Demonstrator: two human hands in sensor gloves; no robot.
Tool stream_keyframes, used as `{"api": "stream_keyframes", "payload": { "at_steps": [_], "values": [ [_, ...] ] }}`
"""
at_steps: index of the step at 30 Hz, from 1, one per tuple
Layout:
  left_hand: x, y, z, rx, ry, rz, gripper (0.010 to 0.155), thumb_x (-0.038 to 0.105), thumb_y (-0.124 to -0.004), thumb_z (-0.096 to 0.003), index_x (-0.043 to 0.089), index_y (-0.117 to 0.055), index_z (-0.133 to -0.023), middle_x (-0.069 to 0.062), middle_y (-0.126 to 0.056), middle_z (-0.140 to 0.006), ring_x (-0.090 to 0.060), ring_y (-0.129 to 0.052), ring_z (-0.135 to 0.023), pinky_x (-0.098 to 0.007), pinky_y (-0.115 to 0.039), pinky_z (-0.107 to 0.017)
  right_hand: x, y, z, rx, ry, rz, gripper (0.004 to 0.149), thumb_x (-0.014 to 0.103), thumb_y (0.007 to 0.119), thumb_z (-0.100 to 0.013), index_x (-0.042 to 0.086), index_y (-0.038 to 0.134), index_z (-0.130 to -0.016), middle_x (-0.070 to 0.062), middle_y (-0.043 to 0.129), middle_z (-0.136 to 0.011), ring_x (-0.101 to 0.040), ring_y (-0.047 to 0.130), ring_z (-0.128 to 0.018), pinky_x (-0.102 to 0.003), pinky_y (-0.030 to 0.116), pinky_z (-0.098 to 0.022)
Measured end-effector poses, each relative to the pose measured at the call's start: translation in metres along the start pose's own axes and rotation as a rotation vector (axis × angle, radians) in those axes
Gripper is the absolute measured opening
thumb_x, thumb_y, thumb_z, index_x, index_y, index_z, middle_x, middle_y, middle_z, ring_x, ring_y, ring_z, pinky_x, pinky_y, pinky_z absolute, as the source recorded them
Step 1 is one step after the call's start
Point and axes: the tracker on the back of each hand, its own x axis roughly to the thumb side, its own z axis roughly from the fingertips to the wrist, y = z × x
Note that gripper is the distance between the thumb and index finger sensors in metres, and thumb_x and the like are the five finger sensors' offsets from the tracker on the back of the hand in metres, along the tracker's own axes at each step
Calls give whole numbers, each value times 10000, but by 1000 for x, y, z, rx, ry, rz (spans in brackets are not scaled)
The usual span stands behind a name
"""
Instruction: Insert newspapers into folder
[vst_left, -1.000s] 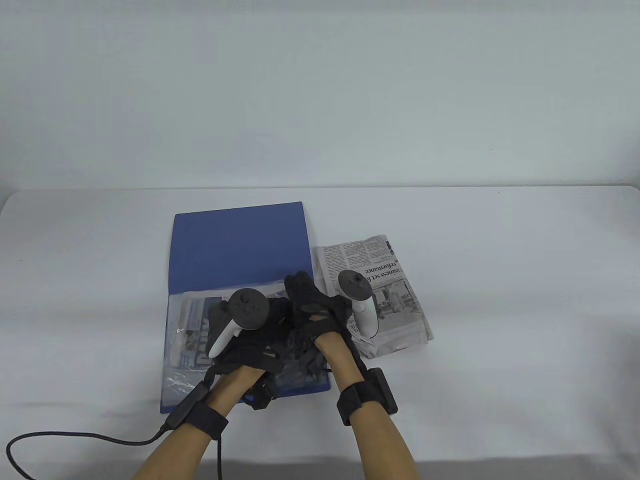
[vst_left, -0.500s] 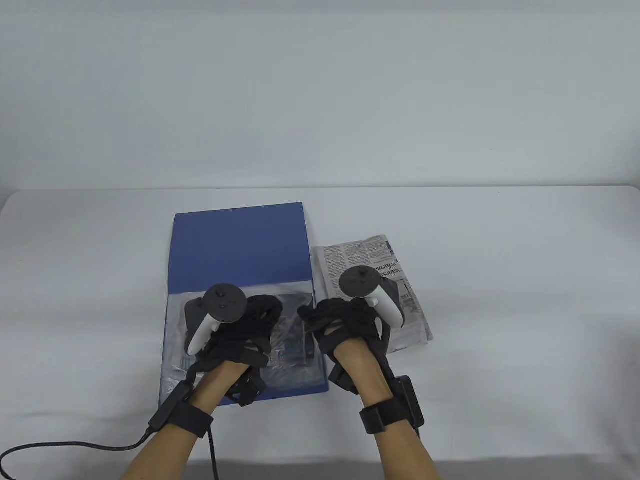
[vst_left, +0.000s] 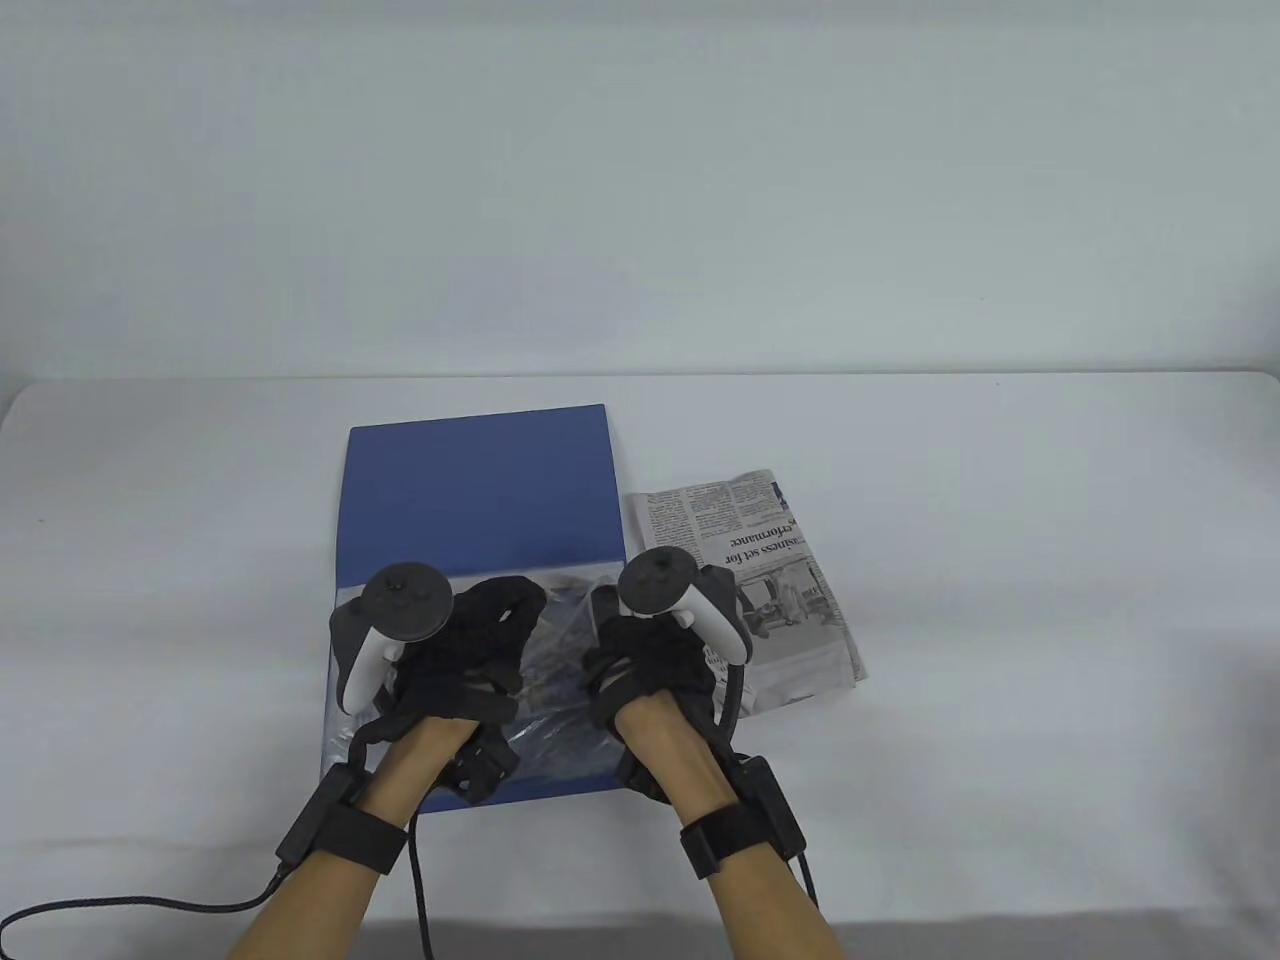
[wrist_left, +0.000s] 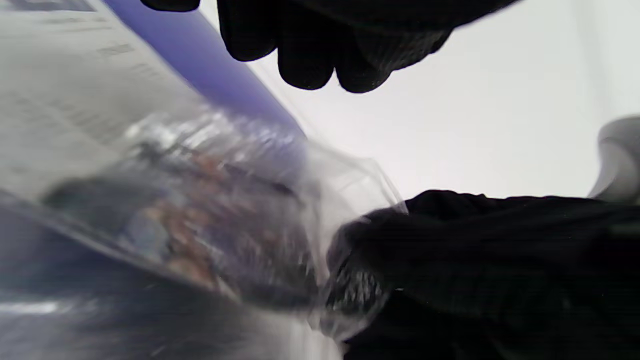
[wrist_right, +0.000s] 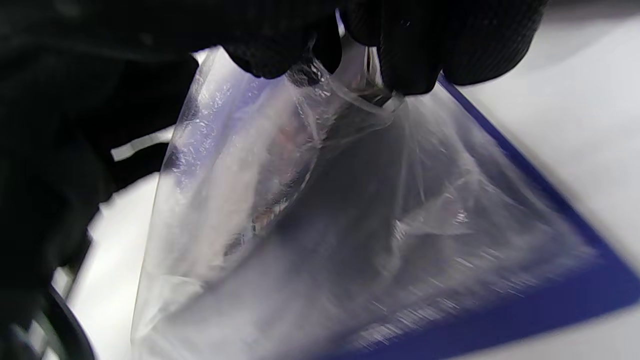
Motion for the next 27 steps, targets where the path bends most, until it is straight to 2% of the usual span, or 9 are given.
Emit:
{"api": "stream_keyframes", "payload": {
  "at_steps": [5,8,12,18,22,26,27],
  "values": [
    [26,22,22,181,-137,-26,442,465,-634,-641,335,-602,-1063,64,-591,-1213,-285,-475,-1222,-596,-363,-933,5,-29,-1,-144,-51,-158,387,191,722,-597,-35,645,-902,-317,521,-960,-385,889,-730,-513,799,-490],
    [40,31,37,310,-212,-62,444,477,-621,-645,348,-582,-1069,81,-564,-1223,-271,-428,-1237,-586,-328,-947,11,-50,-8,-231,-60,-220,387,203,726,-603,-29,656,-904,-306,556,-951,-342,924,-690,-481,814,-471],
    [53,32,50,419,-270,-185,444,489,-603,-650,367,-553,-1074,108,-526,-1234,-241,-351,-1256,-581,-273,-956,31,-75,-24,-265,-66,-211,385,231,737,-609,5,682,-916,-279,591,-957,-330,905,-688,-482,779,-481],
    [54,23,50,444,-265,-287,446,499,-594,-650,378,-542,-1075,117,-508,-1241,-230,-300,-1267,-578,-246,-960,54,-93,-52,-319,-49,-257,385,242,736,-611,24,686,-923,-267,600,-961,-334,889,-705,-482,768,-494],
    [41,19,40,403,-196,-296,446,498,-597,-649,375,-550,-1075,105,-519,-1239,-230,-329,-1262,-583,-251,-958,49,-96,-84,-312,-6,-393,391,249,718,-615,27,664,-934,-265,571,-973,-336,860,-741,-493,749,-516],
    [23,17,25,320,-97,-260,457,494,-602,-646,365,-558,-1081,94,-521,-1243,-260,-334,-1259,-590,-268,-953,40,-98,-101,-296,28,-458,395,259,714,-618,42,659,-944,-259,557,-985,-347,835,-771,-505,729,-539],
    [18,16,21,294,-53,-258,486,498,-600,-644,369,-519,-1106,78,-466,-1265,-278,-277,-1263,-596,-255,-949,38,-99,-104,-283,30,-466,396,261,714,-618,46,659,-946,-257,555,-988,-350,832,-774,-507,728,-540]
  ]
}}
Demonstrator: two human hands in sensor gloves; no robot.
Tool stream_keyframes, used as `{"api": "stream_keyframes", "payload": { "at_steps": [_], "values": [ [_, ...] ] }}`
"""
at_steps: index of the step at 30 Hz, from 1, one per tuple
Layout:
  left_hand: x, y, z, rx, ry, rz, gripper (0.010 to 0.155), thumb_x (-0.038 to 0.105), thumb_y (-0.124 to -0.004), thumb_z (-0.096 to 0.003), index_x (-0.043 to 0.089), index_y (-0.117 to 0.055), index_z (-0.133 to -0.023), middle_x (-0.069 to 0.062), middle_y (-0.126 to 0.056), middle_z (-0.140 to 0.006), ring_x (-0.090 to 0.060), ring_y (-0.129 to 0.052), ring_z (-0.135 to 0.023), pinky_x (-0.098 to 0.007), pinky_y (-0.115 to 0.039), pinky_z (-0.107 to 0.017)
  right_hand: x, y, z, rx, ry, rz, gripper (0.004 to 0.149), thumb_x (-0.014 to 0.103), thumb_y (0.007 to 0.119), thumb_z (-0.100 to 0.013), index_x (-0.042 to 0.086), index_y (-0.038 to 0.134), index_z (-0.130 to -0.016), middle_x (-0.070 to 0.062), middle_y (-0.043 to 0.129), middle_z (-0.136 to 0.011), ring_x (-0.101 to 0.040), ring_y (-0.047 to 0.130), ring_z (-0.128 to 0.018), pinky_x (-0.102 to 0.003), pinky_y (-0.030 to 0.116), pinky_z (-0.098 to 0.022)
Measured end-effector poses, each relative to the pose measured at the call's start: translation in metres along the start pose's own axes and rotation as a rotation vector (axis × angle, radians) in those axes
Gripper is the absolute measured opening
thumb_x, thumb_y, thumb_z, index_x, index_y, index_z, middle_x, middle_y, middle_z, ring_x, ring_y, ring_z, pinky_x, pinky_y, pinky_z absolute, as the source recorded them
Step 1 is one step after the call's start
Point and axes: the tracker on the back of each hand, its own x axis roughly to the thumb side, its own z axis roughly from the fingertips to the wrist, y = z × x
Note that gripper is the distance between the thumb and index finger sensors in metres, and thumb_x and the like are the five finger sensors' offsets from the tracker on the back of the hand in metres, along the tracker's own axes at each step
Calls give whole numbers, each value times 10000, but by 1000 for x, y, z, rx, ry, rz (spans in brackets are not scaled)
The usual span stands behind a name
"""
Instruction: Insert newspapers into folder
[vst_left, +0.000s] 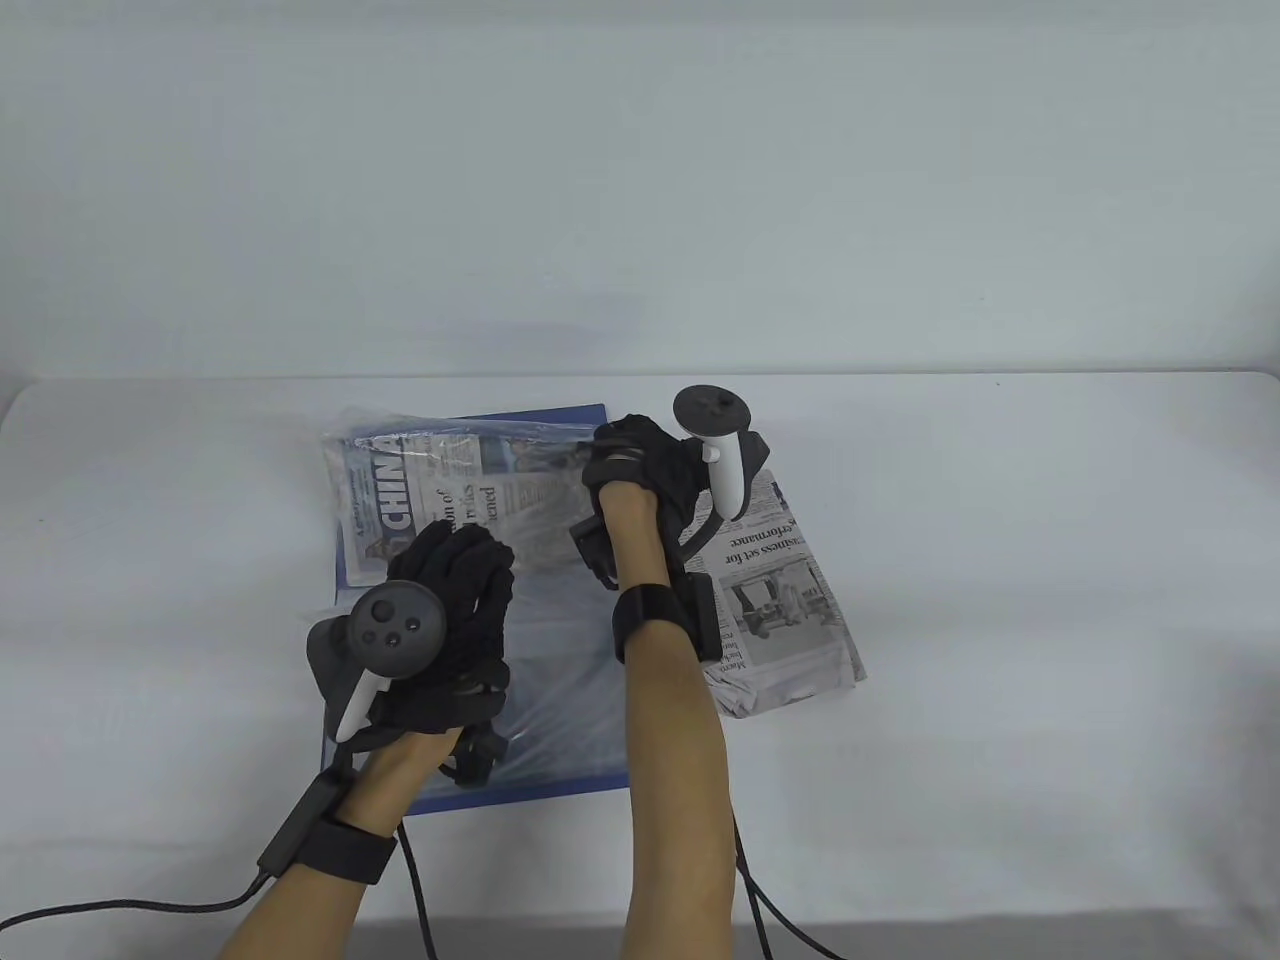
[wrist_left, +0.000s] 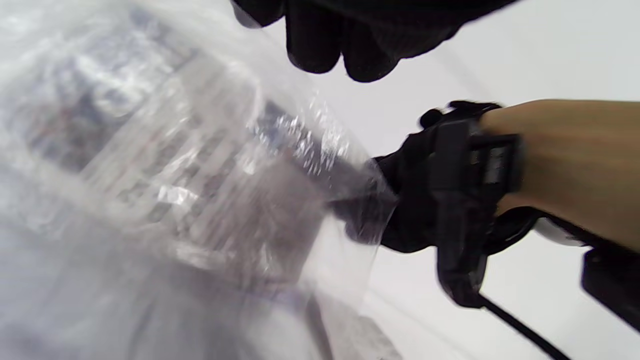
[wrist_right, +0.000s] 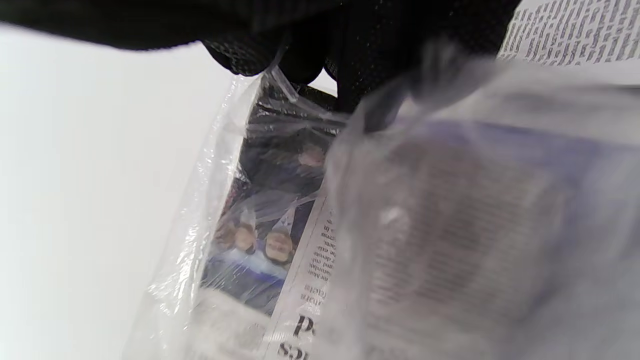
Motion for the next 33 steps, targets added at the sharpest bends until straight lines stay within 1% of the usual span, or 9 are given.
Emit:
{"api": "stream_keyframes", "payload": {
  "at_steps": [5,7,9,12,15,21,23,26,33],
  "values": [
    [-30,-12,-23,-244,252,-152,933,581,-643,-623,456,141,-1113,107,140,-1259,-271,181,-1180,-621,8,-891,-3,-2,-11,123,6,-35,396,269,713,-620,55,661,-949,-254,567,-987,-342,840,-769,-500,733,-539],
    [-38,-9,-27,-239,301,-170,862,549,-683,-628,454,-20,-1170,136,-257,-1306,-253,-124,-1264,-626,-57,-914,-4,-4,-13,144,4,-40,394,268,713,-620,53,665,-946,-253,571,-985,-341,843,-766,-500,734,-536],
    [-42,-8,-33,-322,283,-146,569,480,-712,-632,395,-508,-1157,96,-762,-1108,-262,-561,-1185,-628,-266,-936,-6,-7,-15,136,6,-36,395,270,713,-620,52,667,-946,-253,572,-985,-341,844,-765,-499,735,-536],
    [-39,-13,-34,-526,212,-73,495,465,-713,-627,409,-628,-1112,77,-799,-1092,-294,-603,-1161,-630,-334,-918,-10,-9,-20,116,6,-61,455,289,677,-627,51,589,-1004,-266,499,-1011,-358,795,-806,-513,703,-563],
    [-36,-17,-32,-689,214,-75,523,518,-658,-608,357,-671,-1105,0,-857,-1046,-348,-694,-1085,-624,-418,-879,-16,-5,-27,191,-29,-94,744,456,581,-639,109,137,-1124,-296,182,-1059,-503,502,-941,-624,528,-631],
    [-48,-24,-34,-670,312,-64,599,544,-633,-587,198,-754,-1061,-50,-1073,-729,-369,-961,-786,-565,-654,-757,-16,-7,-14,179,-103,-45,805,475,571,-631,36,76,-1091,-326,101,-1030,-575,359,-938,-685,424,-620],
    [-49,-26,-34,-612,315,-96,573,540,-647,-597,236,-725,-1077,-36,-1021,-834,-354,-904,-873,-559,-616,-795,-15,-9,-4,186,-132,-21,807,471,571,-630,22,82,-1088,-330,98,-1026,-580,356,-935,-689,419,-618],
    [-39,-32,-32,-477,244,-219,564,521,-653,-613,368,-552,-1145,22,-582,-1222,-300,-435,-1206,-587,-356,-922,-19,-9,20,215,-182,21,796,465,573,-630,3,115,-1091,-338,113,-1025,-582,367,-931,-691,423,-616],
    [5,-100,-11,-680,-30,-470,688,563,-708,-592,346,-359,-1144,-3,-212,-1284,-327,-94,-1209,-593,-268,-925,-54,4,90,328,-210,144,767,456,581,-631,-27,211,-1098,-344,148,-1031,-591,387,-928,-700,430,-610]
  ]
}}
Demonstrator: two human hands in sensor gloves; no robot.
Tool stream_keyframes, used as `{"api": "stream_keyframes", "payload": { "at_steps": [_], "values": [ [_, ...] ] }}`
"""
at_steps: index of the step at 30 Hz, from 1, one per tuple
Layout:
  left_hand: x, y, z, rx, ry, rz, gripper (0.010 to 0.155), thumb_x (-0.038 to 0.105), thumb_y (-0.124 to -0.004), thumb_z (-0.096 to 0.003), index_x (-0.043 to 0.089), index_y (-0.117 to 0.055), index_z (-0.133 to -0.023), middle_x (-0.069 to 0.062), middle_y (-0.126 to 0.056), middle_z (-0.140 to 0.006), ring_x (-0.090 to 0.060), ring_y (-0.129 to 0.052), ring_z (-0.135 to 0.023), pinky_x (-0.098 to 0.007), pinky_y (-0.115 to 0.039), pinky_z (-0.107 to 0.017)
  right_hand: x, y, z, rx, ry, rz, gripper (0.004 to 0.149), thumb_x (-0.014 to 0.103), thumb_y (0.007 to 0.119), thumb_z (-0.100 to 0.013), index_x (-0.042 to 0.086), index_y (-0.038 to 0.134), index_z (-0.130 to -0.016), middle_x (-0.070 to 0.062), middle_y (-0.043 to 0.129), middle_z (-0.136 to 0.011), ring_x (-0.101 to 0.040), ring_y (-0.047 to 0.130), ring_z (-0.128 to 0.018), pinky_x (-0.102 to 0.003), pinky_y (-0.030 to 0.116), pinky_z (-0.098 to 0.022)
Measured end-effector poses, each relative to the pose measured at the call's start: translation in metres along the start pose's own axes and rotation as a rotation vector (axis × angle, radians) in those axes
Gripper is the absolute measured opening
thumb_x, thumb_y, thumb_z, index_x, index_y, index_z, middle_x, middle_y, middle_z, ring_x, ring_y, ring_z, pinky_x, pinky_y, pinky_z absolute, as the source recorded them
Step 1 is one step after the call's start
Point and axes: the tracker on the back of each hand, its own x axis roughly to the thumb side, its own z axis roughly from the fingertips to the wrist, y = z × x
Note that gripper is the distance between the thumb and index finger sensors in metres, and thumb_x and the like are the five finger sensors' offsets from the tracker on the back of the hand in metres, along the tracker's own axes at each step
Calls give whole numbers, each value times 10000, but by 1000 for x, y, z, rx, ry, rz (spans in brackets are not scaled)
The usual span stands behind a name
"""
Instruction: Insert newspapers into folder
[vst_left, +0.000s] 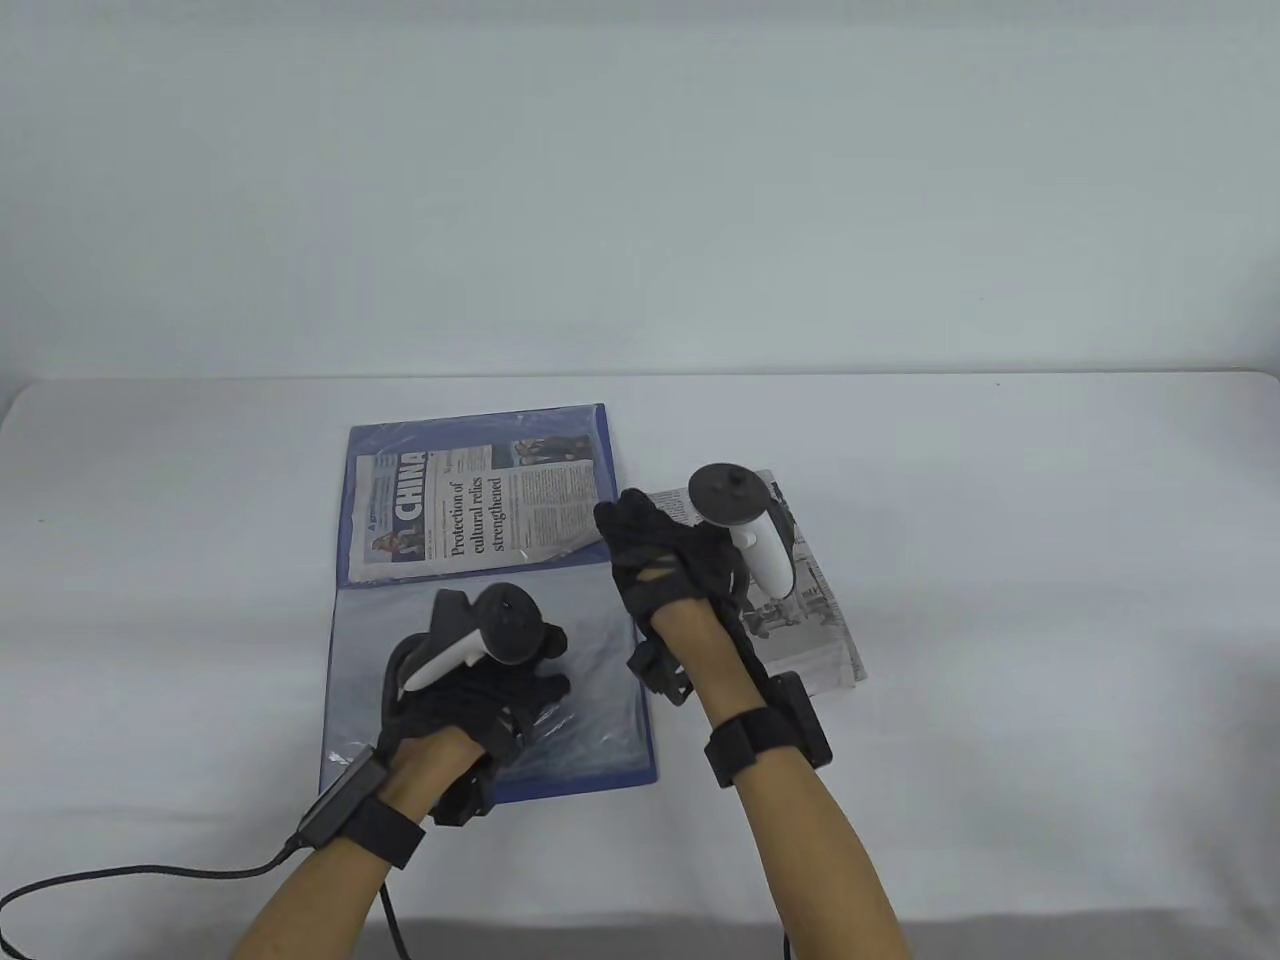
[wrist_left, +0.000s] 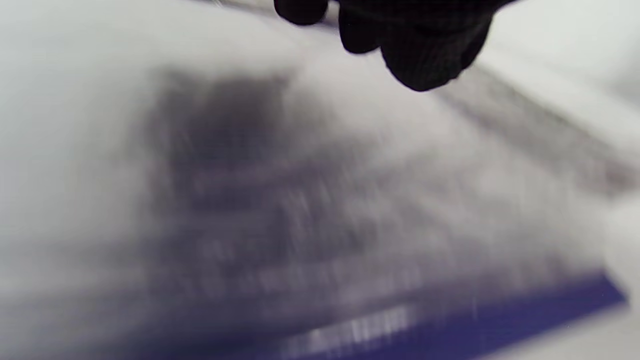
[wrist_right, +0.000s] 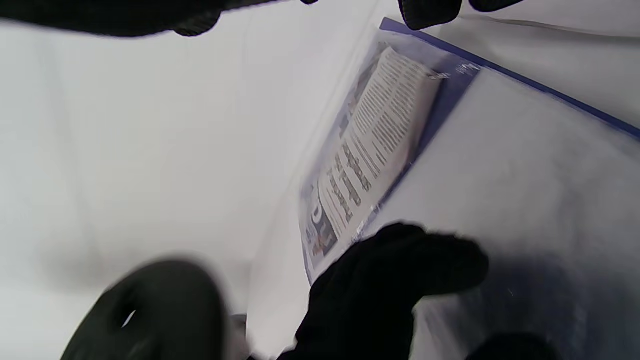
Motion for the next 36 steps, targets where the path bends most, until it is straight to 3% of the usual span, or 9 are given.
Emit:
{"api": "stream_keyframes", "payload": {
  "at_steps": [3,7,11,15,17,18,20,26,36],
  "values": [
    [25,-16,-3,45,30,-217,609,550,-661,-588,341,-406,-1100,-9,-247,-1275,-348,-159,-1203,-587,-315,-921,-20,13,16,26,9,-4,762,452,583,-631,-35,227,-1097,-349,153,-1030,-592,392,-927,-702,430,-609],
    [35,-13,1,140,53,-266,420,480,-697,-612,363,-631,-1010,28,-418,-1263,-325,-305,-1217,-555,-410,-919,-45,17,24,39,47,-14,753,440,587,-631,-51,248,-1090,-356,164,-1025,-603,399,-916,-708,425,-603],
    [17,2,12,225,66,-103,414,473,-697,-612,348,-640,-1002,57,-495,-1243,-295,-374,-1223,-542,-440,-922,-49,13,29,11,54,30,674,403,610,-632,-85,420,-1057,-356,202,-1030,-598,431,-914,-706,439,-601],
    [-5,2,14,144,-34,113,467,485,-672,-615,336,-560,-1043,42,-418,-1259,-308,-269,-1231,-584,-360,-927,-48,12,26,32,96,116,592,395,624,-631,-77,583,-986,-344,205,-1035,-591,428,-920,-704,429,-608],
    [-9,-7,7,7,-9,117,722,552,-710,-593,316,-313,-1148,-21,-232,-1282,-361,-156,-1208,-610,-311,-913,-47,14,26,22,90,91,594,395,622,-631,-78,579,-986,-345,202,-1034,-590,426,-920,-704,429,-607],
    [-9,-12,2,-53,20,65,740,559,-718,-590,310,-303,-1150,-19,-225,-1279,-361,-165,-1204,-597,-323,-913,-47,15,25,21,86,83,595,394,622,-631,-81,577,-986,-345,204,-1033,-591,427,-919,-704,430,-607],
    [-5,-14,0,-12,73,-44,675,549,-714,-590,340,-352,-1120,30,-190,-1263,-334,-230,-1185,-542,-381,-908,-46,17,25,36,87,87,597,394,620,-630,-82,574,-987,-347,203,-1032,-590,427,-920,-703,430,-607],
    [8,-7,1,100,116,-157,418,472,-727,-607,370,-636,-1003,46,-438,-1245,-282,-546,-1120,-447,-588,-850,-49,20,24,52,99,72,573,389,619,-630,-84,613,-953,-348,216,-1031,-590,441,-915,-700,438,-606],
    [-28,16,16,176,38,262,407,464,-731,-612,373,-650,-1001,54,-541,-1230,-279,-610,-1124,-489,-576,-868,-51,25,20,60,163,246,525,405,697,-623,-48,718,-888,-335,287,-1038,-571,512,-908,-685,480,-608]
  ]
}}
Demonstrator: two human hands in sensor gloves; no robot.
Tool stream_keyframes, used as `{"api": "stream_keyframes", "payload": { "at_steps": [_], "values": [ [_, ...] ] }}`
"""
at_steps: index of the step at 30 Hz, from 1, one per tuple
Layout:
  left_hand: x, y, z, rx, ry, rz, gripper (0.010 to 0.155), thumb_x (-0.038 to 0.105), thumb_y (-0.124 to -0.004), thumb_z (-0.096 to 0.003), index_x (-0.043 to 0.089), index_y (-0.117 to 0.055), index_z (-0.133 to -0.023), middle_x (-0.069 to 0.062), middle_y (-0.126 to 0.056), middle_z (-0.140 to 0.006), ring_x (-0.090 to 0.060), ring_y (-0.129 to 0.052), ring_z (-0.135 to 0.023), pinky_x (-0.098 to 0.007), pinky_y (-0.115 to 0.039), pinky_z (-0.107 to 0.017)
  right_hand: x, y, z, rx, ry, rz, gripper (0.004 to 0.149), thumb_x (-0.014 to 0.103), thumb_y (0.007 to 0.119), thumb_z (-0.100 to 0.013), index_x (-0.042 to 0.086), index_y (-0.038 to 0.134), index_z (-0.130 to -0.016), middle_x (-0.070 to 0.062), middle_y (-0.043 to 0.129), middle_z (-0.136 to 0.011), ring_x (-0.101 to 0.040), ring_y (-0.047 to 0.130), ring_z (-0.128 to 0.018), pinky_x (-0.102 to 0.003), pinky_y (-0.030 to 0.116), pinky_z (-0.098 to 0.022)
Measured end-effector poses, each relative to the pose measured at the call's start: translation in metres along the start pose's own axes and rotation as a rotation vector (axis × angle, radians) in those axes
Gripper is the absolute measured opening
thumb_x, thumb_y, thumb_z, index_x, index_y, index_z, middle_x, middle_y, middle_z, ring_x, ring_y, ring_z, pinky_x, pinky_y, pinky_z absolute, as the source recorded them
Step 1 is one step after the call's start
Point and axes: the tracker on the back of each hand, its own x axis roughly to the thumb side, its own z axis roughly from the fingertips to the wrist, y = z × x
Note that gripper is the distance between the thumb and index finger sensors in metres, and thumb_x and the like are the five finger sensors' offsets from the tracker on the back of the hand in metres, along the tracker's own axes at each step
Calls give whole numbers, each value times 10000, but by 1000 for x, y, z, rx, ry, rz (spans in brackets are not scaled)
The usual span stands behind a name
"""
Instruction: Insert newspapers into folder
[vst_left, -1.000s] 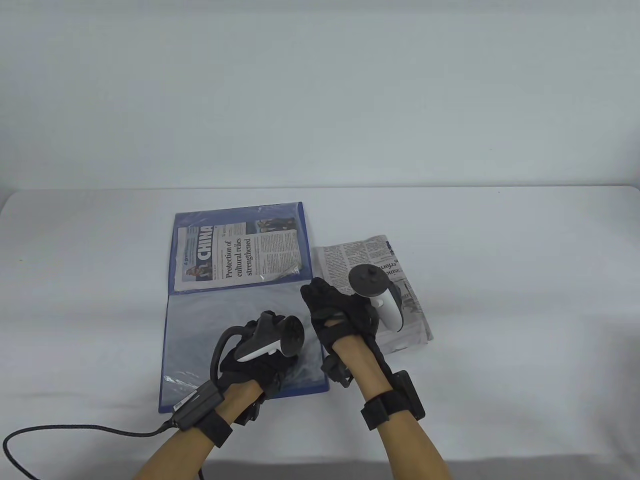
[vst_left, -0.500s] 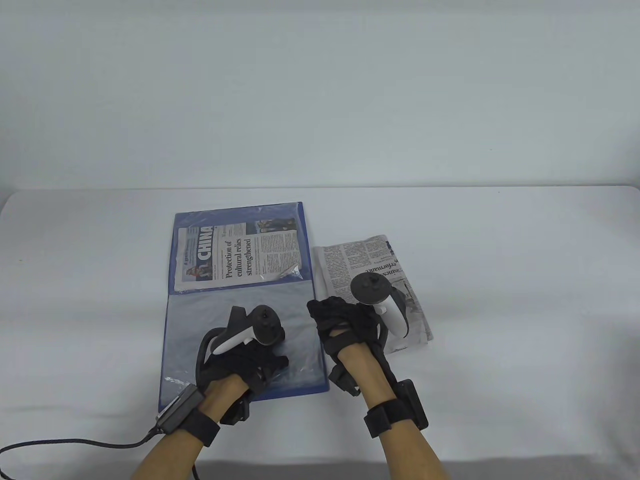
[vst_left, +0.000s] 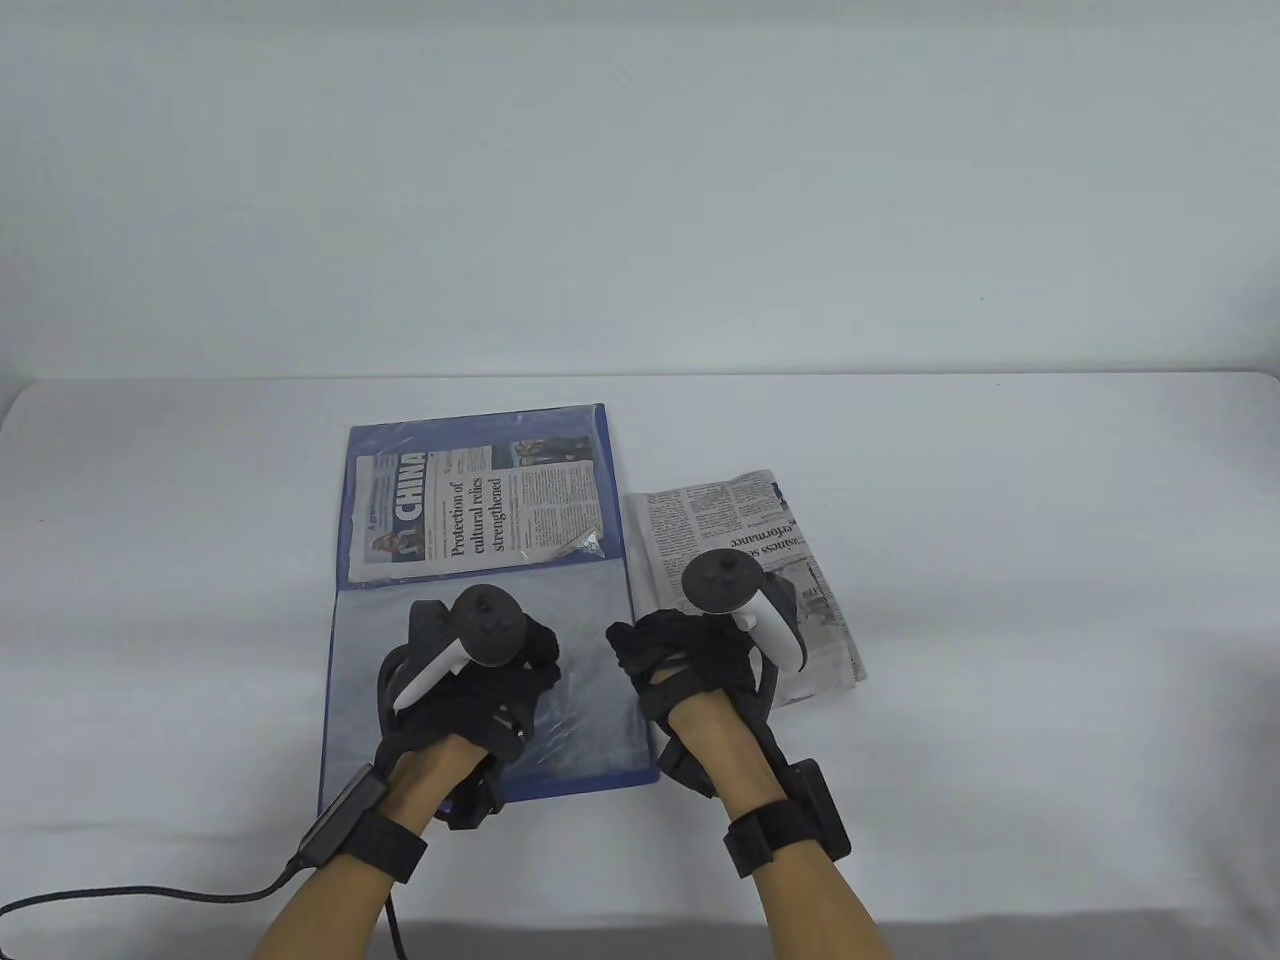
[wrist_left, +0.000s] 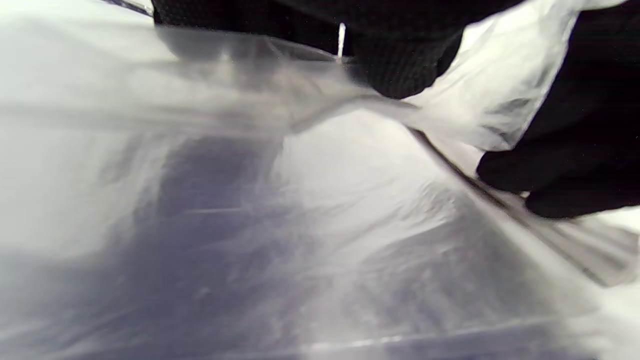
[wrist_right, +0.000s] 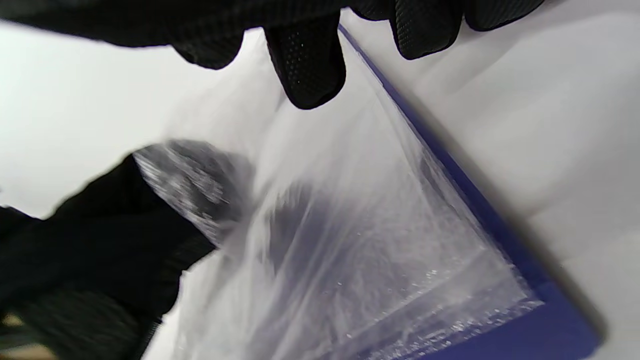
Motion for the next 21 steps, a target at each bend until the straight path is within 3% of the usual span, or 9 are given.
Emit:
{"api": "stream_keyframes", "payload": {
  "at_steps": [3,5,9,11,21],
  "values": [
    [-4,1,0,-17,1,20,407,466,-731,-612,378,-654,-1002,51,-541,-1233,-285,-607,-1128,-506,-558,-877,2,4,-1,-57,-68,-61,701,544,668,-591,-64,666,-941,-334,262,-1042,-584,474,-915,-702,440,-610],
    [-3,1,0,-21,2,14,407,468,-731,-612,382,-654,-1002,53,-538,-1235,-281,-608,-1130,-511,-552,-882,3,5,-1,-103,-118,-124,727,563,669,-583,-72,676,-936,-338,283,-1043,-585,492,-911,-703,450,-606],
    [-2,2,0,-11,-9,19,406,467,-731,-611,382,-657,-1001,53,-541,-1234,-282,-608,-1132,-514,-549,-884,4,11,-6,-25,-70,-47,455,340,698,-621,-38,755,-868,-309,346,-1044,-545,563,-906,-683,483,-615],
    [-2,2,0,-11,-10,23,405,465,-730,-612,382,-658,-1002,49,-543,-1234,-285,-608,-1132,-517,-547,-883,3,12,-9,4,-52,-22,390,289,709,-609,-38,794,-803,-305,404,-1033,-517,629,-885,-672,507,-615],
    [-1,6,3,19,-15,22,410,462,-720,-615,365,-647,-1006,63,-555,-1230,-281,-618,-1130,-520,-544,-884,5,13,-6,90,57,202,380,272,708,-602,-51,800,-779,-310,463,-1008,-467,684,-842,-639,537,-606]
  ]
}}
